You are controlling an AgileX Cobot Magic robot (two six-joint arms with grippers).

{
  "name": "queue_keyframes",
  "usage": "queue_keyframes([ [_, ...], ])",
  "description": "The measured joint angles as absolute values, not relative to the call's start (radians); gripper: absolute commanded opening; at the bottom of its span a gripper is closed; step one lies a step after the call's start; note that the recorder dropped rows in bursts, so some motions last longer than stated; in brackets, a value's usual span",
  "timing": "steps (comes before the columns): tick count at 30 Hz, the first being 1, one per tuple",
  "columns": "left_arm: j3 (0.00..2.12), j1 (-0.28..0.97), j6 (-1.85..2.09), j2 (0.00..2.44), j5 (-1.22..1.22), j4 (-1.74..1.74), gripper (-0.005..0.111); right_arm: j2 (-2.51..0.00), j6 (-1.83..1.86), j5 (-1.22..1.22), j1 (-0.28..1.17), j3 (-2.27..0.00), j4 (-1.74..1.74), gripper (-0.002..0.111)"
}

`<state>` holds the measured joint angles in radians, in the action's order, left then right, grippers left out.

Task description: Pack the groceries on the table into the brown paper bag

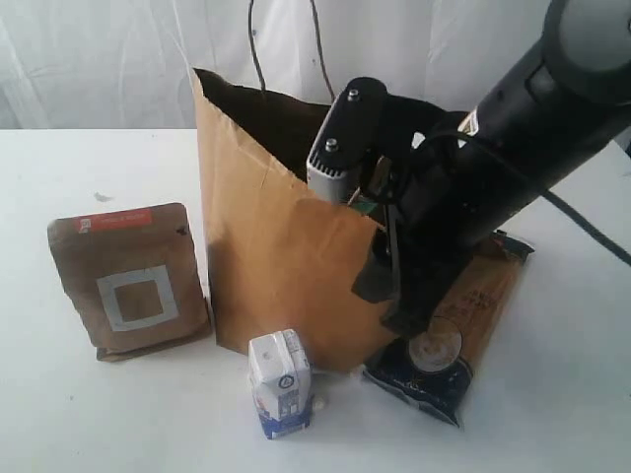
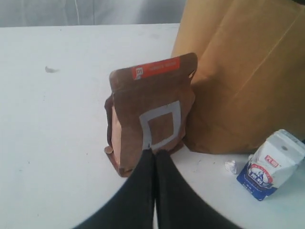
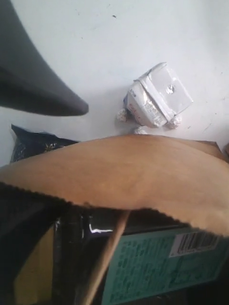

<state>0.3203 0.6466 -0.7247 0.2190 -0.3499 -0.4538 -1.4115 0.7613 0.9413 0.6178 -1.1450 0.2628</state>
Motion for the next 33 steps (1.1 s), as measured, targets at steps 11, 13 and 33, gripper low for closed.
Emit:
queue_keyframes([
  [11, 0.239, 0.647, -0.779, 0.203, -0.358, -0.460, 0.001, -1.429, 0.840, 0.939, 0.681, -1.209, 0.242, 0.000],
  [13, 0.239, 0.647, -0.781, 0.203, -0.358, -0.460, 0.001, -1.434, 0.838, 0.933, 0.686, -1.250, 0.237, 0.000],
  [33, 0.239, 0.647, -0.783, 0.203, -0.358, -0.460, 0.001, -1.500, 0.761, 1.032, 0.688, -1.415, 0.237, 0.057],
])
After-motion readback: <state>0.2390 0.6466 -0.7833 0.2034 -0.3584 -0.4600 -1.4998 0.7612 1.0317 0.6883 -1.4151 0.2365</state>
